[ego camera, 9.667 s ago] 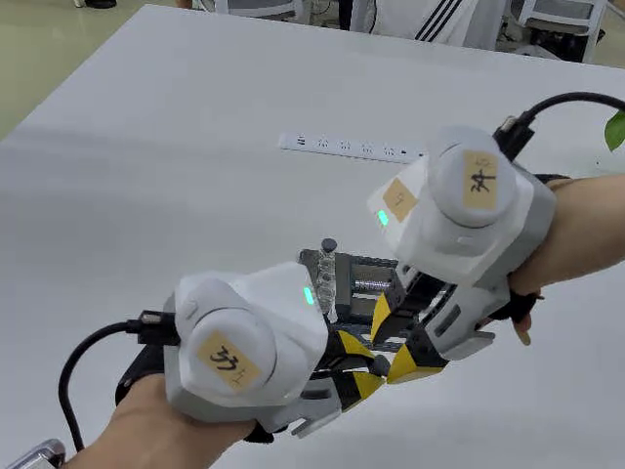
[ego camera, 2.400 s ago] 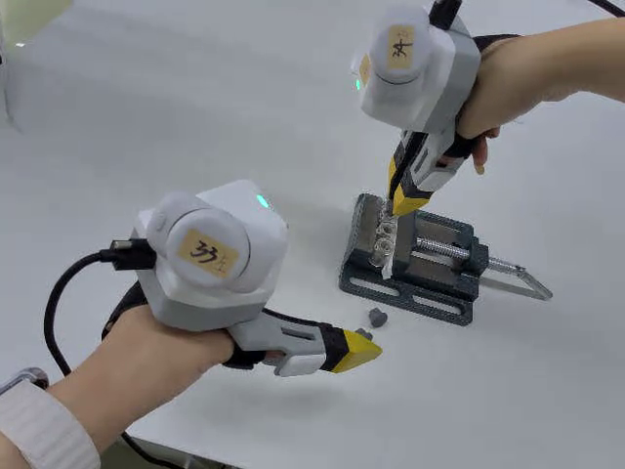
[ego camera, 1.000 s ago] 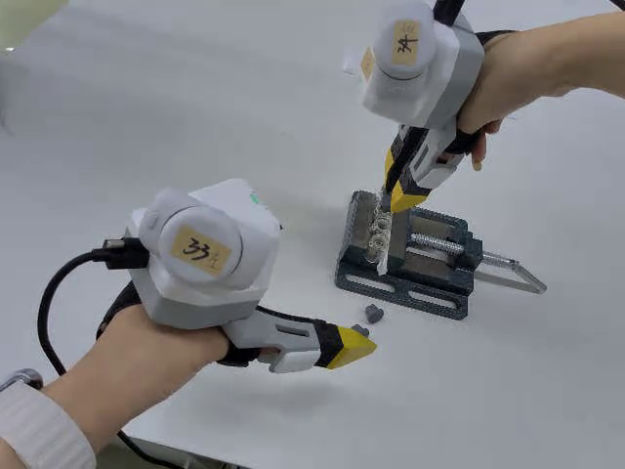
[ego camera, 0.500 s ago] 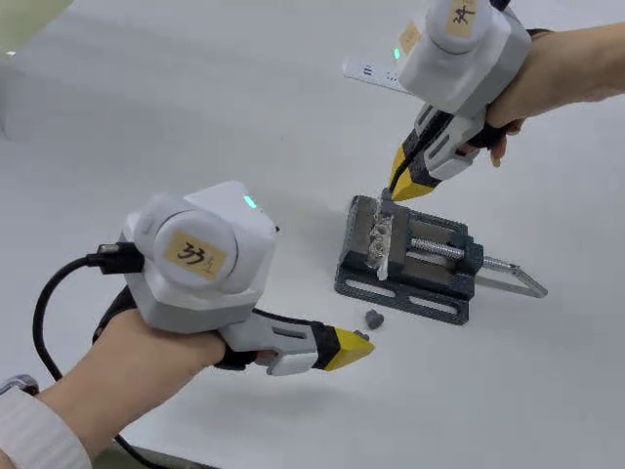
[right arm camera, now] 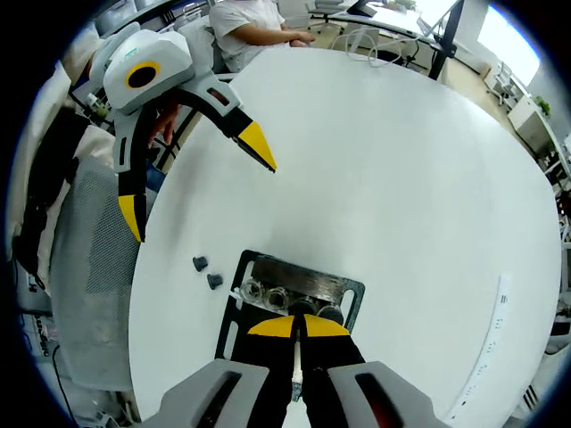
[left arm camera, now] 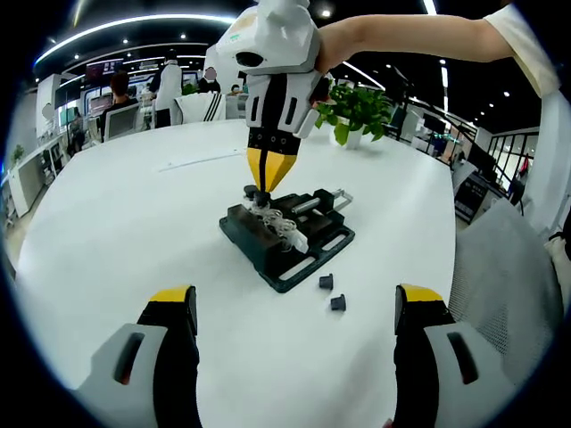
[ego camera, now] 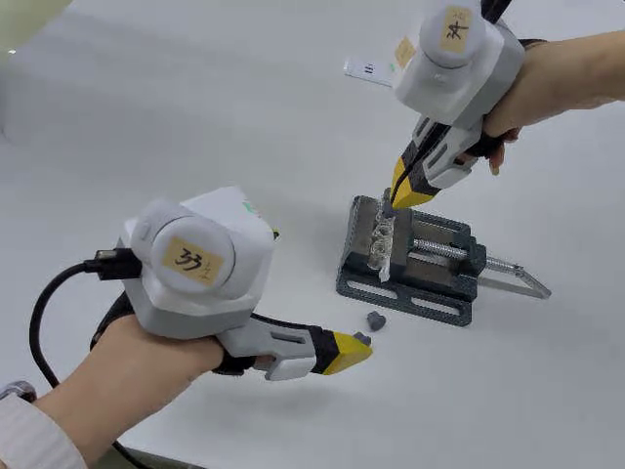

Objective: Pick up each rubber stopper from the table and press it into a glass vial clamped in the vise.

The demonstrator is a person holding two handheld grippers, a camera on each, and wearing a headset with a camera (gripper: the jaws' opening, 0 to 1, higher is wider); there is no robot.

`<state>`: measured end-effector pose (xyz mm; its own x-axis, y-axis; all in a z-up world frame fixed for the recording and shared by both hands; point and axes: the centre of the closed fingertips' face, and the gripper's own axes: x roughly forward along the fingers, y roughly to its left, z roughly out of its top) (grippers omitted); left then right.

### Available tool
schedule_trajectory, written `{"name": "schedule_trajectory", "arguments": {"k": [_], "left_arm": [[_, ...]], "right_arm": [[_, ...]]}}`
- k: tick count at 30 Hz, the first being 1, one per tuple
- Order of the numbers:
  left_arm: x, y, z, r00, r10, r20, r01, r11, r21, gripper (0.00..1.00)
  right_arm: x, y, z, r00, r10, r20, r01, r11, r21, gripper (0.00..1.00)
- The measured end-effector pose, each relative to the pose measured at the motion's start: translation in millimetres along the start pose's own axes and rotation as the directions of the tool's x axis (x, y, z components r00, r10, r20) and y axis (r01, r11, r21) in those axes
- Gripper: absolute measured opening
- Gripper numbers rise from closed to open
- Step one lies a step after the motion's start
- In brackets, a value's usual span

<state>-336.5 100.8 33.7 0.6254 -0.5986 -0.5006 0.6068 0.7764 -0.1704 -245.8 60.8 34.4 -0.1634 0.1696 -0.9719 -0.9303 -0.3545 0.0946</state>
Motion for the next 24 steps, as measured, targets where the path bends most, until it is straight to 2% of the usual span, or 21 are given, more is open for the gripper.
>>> {"name": "schedule_trajectory", "arguments": {"k": [24], "left_arm": [[4.5,-7.4,-3.7,0.9997,-0.021,-0.009,0.021,1.0,-0.009,0.89]], "right_arm": [[-2.3,-2.4,2.3,0.9999,-0.002,0.014,0.002,1.0,0.017,0.0]]}}
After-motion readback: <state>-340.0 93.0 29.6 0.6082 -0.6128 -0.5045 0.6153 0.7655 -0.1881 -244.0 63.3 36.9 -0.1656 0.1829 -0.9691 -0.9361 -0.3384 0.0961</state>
